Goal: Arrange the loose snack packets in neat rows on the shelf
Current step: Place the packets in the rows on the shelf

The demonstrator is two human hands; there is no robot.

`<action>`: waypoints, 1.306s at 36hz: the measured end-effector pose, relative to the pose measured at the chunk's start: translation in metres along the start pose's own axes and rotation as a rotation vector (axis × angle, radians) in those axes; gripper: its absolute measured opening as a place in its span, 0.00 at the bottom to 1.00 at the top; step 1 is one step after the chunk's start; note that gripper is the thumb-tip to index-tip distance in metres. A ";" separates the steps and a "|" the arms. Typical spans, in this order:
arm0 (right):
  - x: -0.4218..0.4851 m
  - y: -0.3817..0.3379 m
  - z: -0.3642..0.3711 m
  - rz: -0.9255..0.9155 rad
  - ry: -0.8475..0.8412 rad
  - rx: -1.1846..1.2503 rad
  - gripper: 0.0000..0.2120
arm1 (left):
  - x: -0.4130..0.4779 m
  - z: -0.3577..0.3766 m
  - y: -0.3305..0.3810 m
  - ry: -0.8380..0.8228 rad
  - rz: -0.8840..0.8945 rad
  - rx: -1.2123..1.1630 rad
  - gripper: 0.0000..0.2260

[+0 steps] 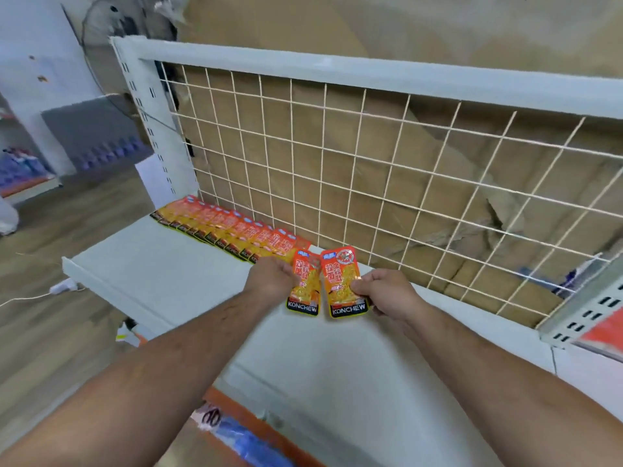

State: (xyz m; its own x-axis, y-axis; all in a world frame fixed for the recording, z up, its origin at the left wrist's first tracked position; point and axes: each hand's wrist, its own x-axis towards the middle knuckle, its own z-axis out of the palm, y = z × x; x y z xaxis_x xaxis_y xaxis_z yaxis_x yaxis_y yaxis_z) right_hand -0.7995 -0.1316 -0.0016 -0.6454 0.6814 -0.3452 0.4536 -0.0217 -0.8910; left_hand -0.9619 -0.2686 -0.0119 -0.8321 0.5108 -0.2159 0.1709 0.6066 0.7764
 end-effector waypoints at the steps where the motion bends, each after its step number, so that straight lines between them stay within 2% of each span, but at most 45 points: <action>1: 0.004 0.000 0.003 0.009 0.022 0.002 0.09 | 0.009 -0.001 0.001 -0.006 0.013 0.048 0.08; 5: 0.020 -0.003 0.014 0.042 0.081 -0.033 0.10 | 0.045 -0.006 0.002 -0.022 0.057 0.190 0.06; 7: 0.025 -0.006 0.018 0.064 0.102 -0.046 0.10 | 0.060 -0.008 0.003 -0.060 0.125 0.297 0.04; 11: 0.029 -0.010 0.030 0.081 0.176 0.039 0.12 | 0.090 -0.009 0.004 -0.081 0.237 0.432 0.10; 17: 0.031 -0.014 0.048 0.126 0.273 0.044 0.10 | 0.108 -0.014 0.007 -0.097 0.412 0.577 0.05; 20: 0.034 -0.015 0.054 0.145 0.305 0.047 0.09 | 0.113 -0.015 0.008 -0.119 0.454 0.606 0.03; 30: 0.040 -0.017 0.070 0.245 0.372 0.024 0.10 | 0.116 -0.025 0.004 -0.171 0.546 0.597 0.03; 33: 0.043 -0.022 0.075 0.242 0.351 0.081 0.11 | 0.116 -0.029 0.000 -0.118 0.626 0.592 0.12; 36: 0.048 -0.028 0.082 0.240 0.341 0.086 0.12 | 0.116 -0.036 -0.003 -0.088 0.694 0.574 0.15; 39: 0.058 -0.034 0.091 0.278 0.369 -0.019 0.13 | 0.118 -0.043 -0.006 -0.068 0.722 0.580 0.16; 44: 0.062 -0.042 0.104 0.326 0.451 -0.468 0.08 | 0.117 -0.054 -0.013 -0.053 0.770 0.580 0.17; 47: 0.061 -0.046 0.108 0.320 0.473 -0.621 0.07 | 0.116 -0.058 -0.016 -0.064 0.775 0.575 0.17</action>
State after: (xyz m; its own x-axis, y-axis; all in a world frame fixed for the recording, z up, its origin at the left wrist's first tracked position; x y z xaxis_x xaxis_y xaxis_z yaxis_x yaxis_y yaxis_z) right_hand -0.9264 -0.1679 -0.0136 -0.1654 0.9484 -0.2704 0.9157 0.0459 -0.3992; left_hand -1.0915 -0.2545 -0.0147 -0.3521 0.9166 0.1897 0.9067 0.2837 0.3122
